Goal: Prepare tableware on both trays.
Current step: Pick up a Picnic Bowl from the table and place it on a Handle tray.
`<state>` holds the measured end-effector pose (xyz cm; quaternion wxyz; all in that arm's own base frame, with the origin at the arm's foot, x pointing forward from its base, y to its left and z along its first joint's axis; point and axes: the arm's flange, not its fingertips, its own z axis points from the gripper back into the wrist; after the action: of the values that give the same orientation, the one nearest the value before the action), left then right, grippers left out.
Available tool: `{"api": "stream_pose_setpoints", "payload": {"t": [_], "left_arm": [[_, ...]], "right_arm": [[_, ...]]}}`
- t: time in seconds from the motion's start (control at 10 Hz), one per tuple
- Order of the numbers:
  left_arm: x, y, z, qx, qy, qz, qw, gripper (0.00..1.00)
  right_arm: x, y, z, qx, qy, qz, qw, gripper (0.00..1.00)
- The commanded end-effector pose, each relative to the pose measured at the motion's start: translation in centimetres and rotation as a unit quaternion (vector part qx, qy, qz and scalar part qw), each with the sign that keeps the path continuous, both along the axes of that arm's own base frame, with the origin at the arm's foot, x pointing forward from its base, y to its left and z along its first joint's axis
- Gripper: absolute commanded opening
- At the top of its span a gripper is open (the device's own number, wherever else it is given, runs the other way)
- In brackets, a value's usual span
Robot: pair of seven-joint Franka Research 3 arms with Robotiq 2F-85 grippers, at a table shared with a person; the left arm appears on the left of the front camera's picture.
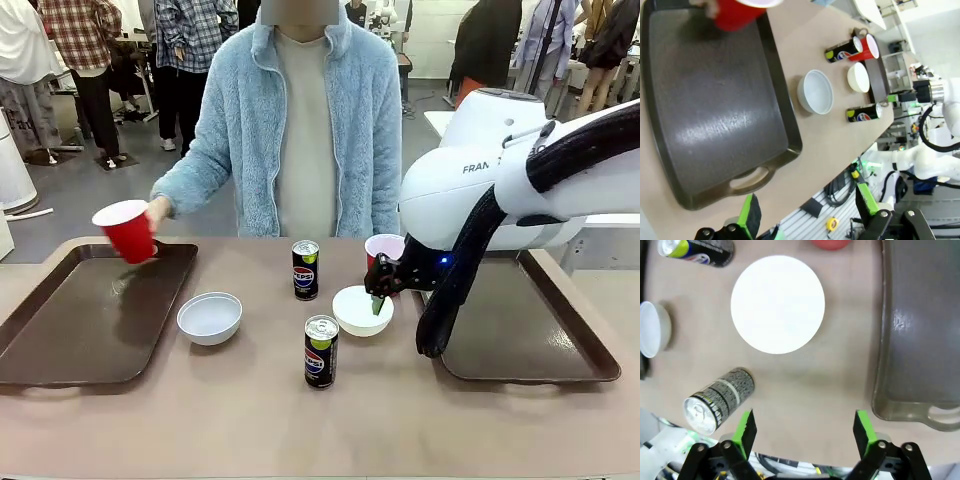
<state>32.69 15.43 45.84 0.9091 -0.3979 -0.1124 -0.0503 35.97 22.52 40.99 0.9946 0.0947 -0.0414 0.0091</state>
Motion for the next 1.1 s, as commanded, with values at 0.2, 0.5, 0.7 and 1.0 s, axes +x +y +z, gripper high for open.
{"api": "stream_pose_setpoints", "payload": {"t": [0.2,0.5,0.7,1.0], "left_arm": [[0.1,0.1,0.0,-0.005,-0.006,0.002,1.0,1.0],[0.1,0.1,0.0,-0.005,-0.006,0.002,1.0,1.0],[0.1,0.1,0.0,-0.005,-0.006,0.002,1.0,1.0],[0.1,0.1,0.0,-0.005,-0.006,0.002,1.0,1.0]], "right_arm": [[-0.1,0.7,-1.0,-0.042,-0.05,-0.002,0.998,1.0],[4.1,3.5,-3.9,-0.089,-0.068,-0.005,0.994,1.0],[6.7,4.8,-5.5,-0.091,-0.085,-0.017,0.992,1.0],[9.6,6.2,-6.6,-0.066,-0.116,-0.025,0.991,1.0]]}}
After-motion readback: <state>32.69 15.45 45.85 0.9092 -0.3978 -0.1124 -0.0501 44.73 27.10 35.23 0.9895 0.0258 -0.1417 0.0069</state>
